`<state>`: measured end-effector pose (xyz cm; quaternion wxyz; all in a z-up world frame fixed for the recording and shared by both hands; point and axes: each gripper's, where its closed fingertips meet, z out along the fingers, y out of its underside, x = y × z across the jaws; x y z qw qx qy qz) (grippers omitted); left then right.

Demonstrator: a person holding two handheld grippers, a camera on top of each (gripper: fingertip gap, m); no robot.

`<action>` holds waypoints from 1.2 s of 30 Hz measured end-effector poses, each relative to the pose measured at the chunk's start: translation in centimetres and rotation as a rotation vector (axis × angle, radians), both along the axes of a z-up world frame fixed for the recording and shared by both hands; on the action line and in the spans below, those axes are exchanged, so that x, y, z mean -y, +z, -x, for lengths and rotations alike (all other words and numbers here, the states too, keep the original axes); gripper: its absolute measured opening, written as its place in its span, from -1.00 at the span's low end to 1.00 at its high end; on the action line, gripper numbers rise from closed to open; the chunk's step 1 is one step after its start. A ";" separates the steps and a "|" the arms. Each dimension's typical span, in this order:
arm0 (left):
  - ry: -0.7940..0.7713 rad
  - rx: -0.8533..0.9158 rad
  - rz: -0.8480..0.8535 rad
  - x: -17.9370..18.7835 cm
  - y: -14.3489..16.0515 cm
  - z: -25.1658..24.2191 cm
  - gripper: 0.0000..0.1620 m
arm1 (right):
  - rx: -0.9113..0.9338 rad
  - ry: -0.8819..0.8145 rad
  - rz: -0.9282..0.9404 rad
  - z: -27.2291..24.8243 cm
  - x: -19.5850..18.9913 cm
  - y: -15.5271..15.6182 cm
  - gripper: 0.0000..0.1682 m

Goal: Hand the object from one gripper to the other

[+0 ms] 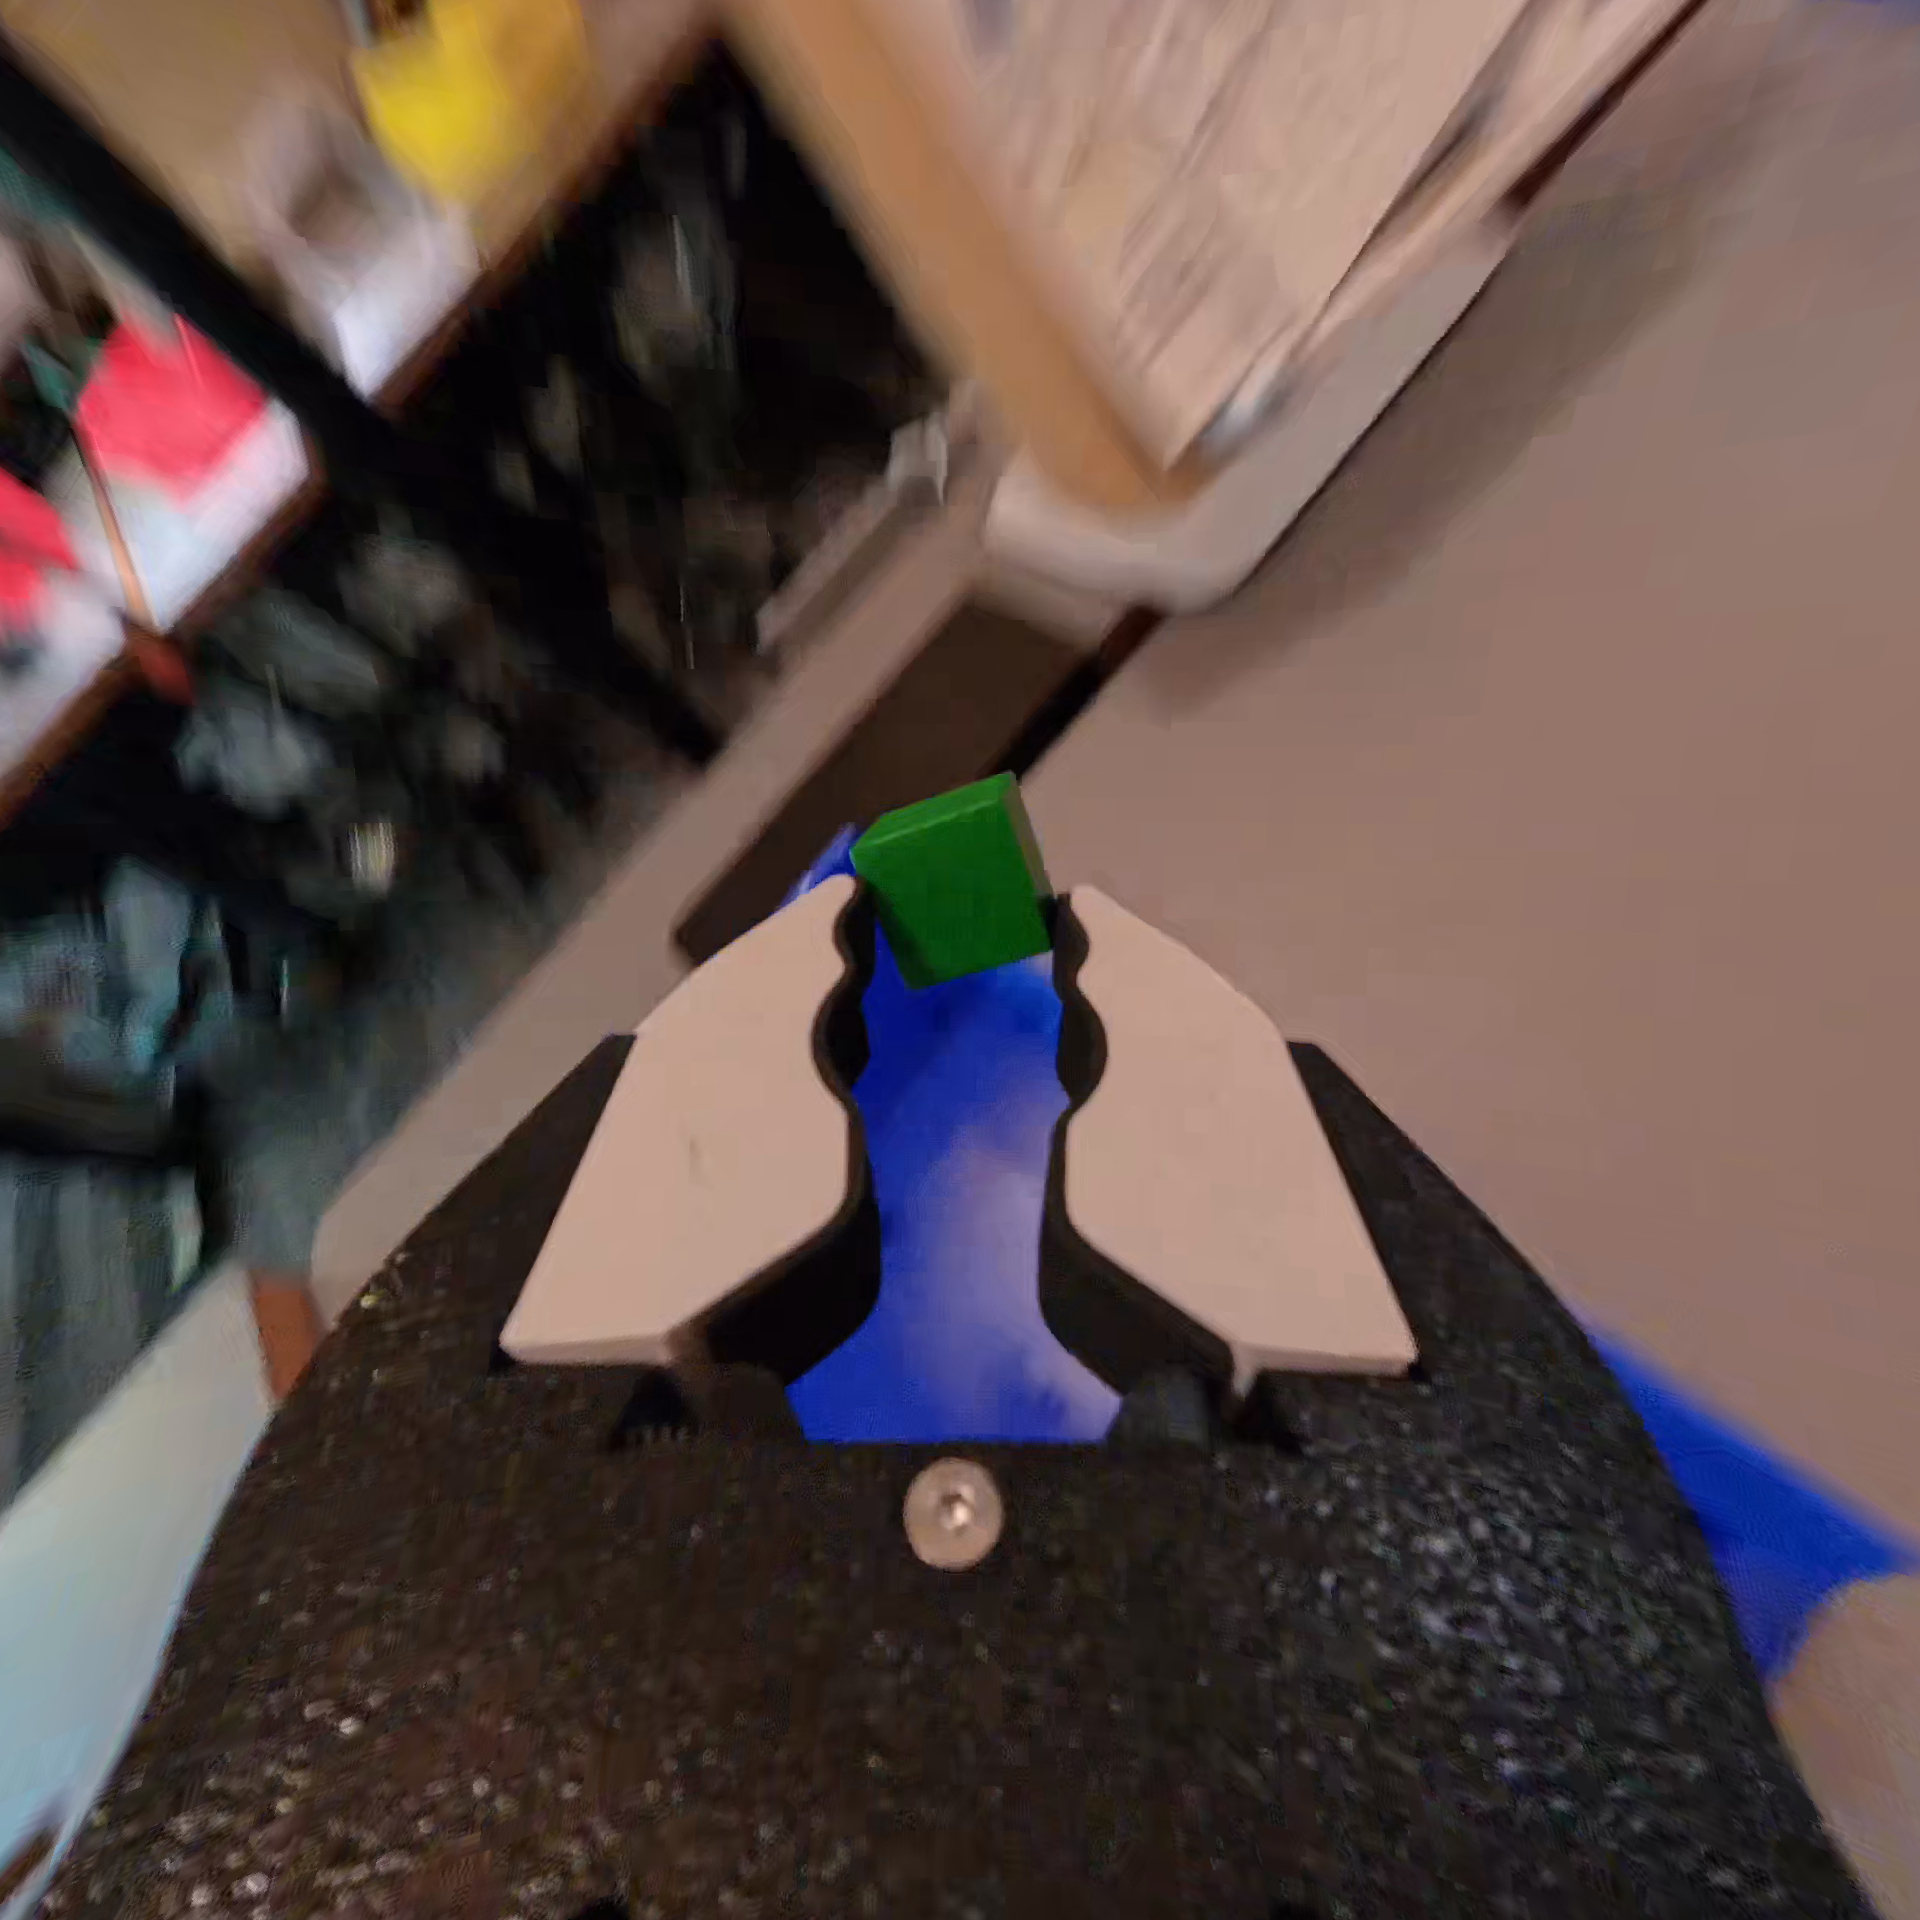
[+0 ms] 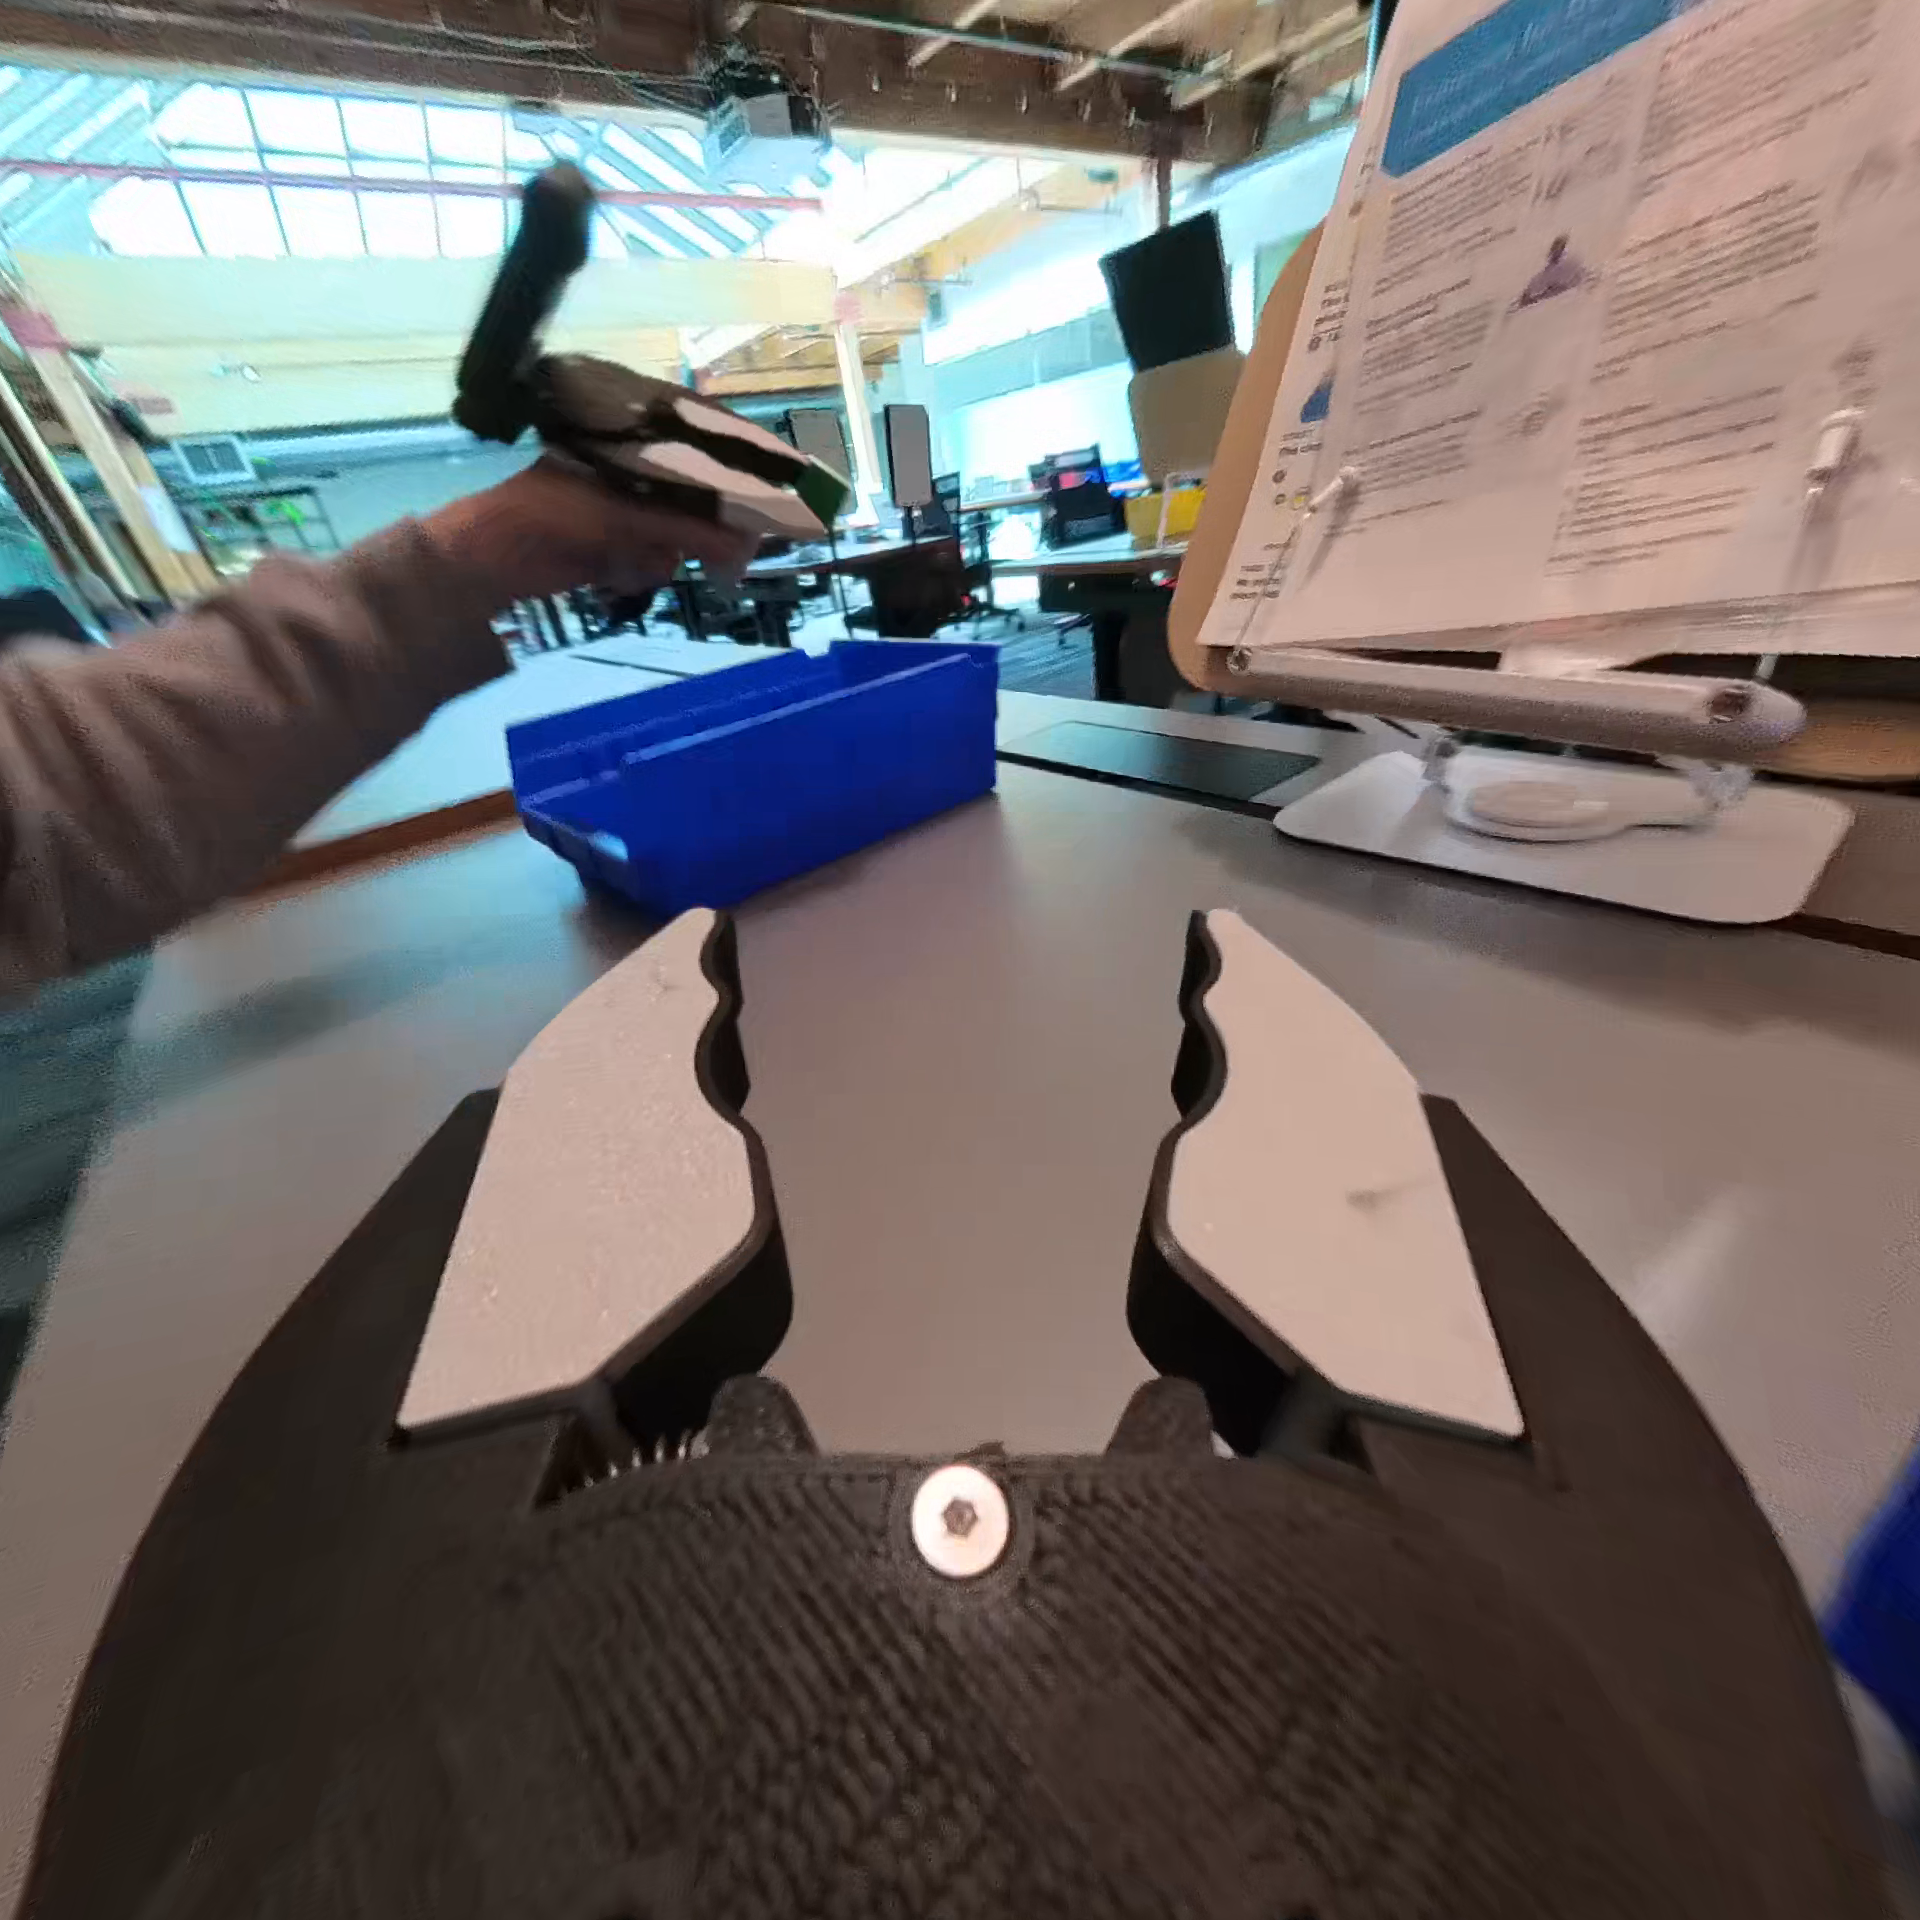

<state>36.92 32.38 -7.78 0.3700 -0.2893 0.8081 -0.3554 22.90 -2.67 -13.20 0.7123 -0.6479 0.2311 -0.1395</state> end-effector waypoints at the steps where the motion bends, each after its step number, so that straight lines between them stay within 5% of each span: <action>1: -0.102 0.100 0.066 3.1 2.2 2.0 -0.60 | -0.038 0.034 -0.029 -0.5 -1.0 1.4 -0.01; 4: -0.409 0.358 0.202 13.0 5.1 8.6 -0.60 | -0.236 0.244 -0.124 -1.4 -4.5 5.0 0.05; 10: -0.626 0.546 0.236 25.5 -0.8 14.3 -0.60 | -0.505 0.697 -0.197 0.9 -7.8 2.8 -0.08; 15: -0.698 0.548 0.068 30.0 -6.2 15.7 -0.60 | -0.629 0.897 -0.269 4.3 -6.8 0.4 -0.26; 22: -0.703 0.567 0.001 31.0 -7.8 15.7 -0.61 | -0.632 0.856 -0.261 3.7 -7.1 -1.5 -0.55; 26: -0.640 0.437 0.085 30.1 -8.6 14.7 -0.55 | -0.392 0.661 -0.125 1.9 -7.1 -2.1 -0.59; 32: -0.471 0.031 0.410 29.4 -7.8 13.8 -0.35 | 0.390 -0.138 0.489 -4.7 -3.1 -2.3 -0.60; 36: -0.351 -0.087 0.465 30.6 -8.8 13.7 -0.29 | 0.667 -0.264 0.806 -4.1 -4.1 -3.3 -0.62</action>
